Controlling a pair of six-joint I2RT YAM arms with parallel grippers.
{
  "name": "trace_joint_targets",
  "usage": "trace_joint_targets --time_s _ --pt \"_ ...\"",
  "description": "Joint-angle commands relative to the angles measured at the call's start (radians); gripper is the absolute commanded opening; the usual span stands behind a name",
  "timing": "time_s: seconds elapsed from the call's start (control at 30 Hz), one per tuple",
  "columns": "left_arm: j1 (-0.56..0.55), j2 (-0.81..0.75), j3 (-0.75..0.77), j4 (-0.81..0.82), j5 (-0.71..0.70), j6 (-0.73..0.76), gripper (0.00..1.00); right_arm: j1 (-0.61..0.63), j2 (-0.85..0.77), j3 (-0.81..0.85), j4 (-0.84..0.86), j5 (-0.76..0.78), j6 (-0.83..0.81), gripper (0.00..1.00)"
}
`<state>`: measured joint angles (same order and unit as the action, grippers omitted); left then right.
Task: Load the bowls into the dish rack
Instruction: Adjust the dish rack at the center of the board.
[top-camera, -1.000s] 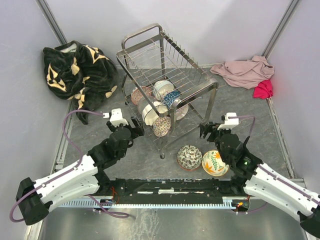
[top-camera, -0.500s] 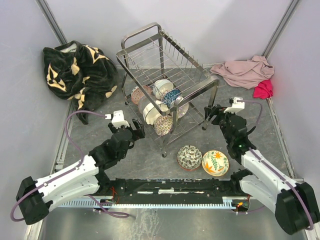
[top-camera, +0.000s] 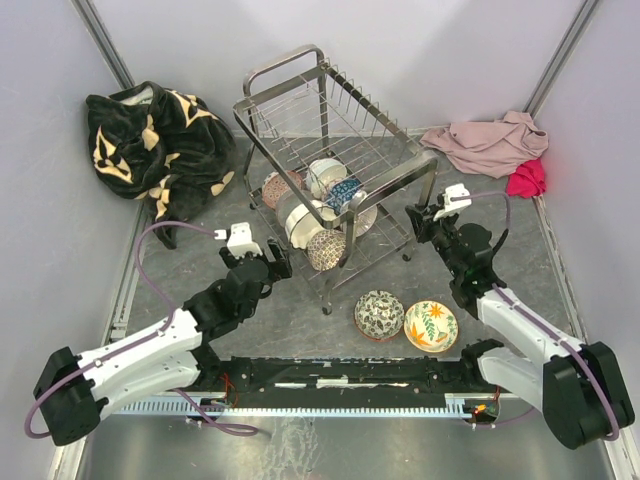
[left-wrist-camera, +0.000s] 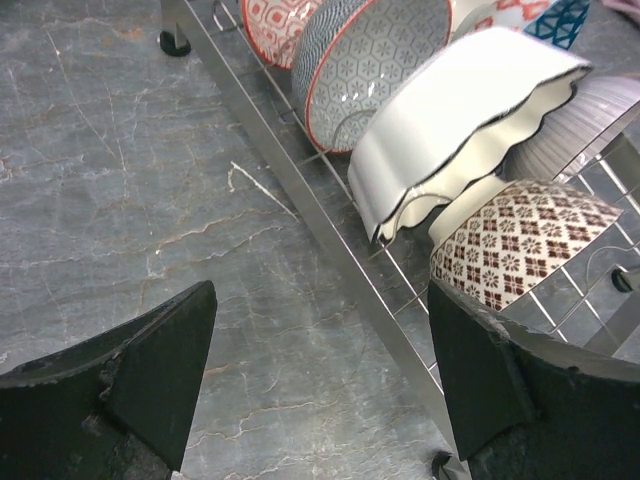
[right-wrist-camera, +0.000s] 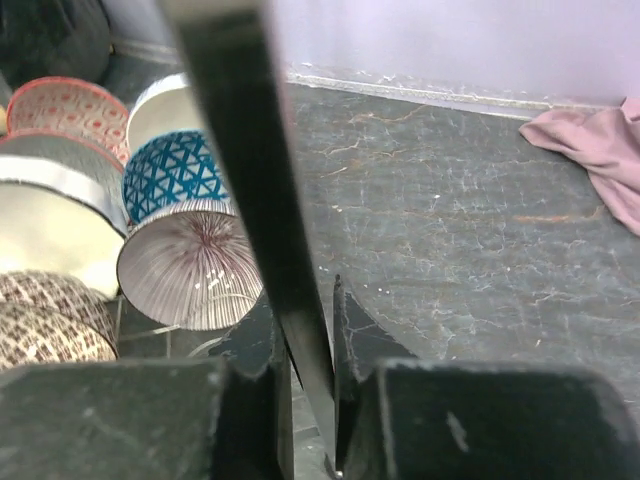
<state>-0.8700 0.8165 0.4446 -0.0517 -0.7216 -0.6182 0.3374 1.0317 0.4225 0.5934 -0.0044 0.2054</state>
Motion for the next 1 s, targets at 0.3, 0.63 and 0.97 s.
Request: trace_joint_targets --time_s 0.3,0.63,0.97 --pt "0.007 0.070 -0.041 0.110 0.018 -0.083 0.91 0.000 -0.399 -0.192 -0.215 0.215 0.322 0.00" --pt "0.005 0.061 -0.054 0.115 0.051 -0.111 0.91 0.046 -0.364 -0.165 -0.267 0.388 0.371 0.00" --pt "0.001 -0.138 -0.080 -0.005 0.162 -0.146 0.89 0.292 0.011 0.003 -0.152 0.702 0.398 0.00"
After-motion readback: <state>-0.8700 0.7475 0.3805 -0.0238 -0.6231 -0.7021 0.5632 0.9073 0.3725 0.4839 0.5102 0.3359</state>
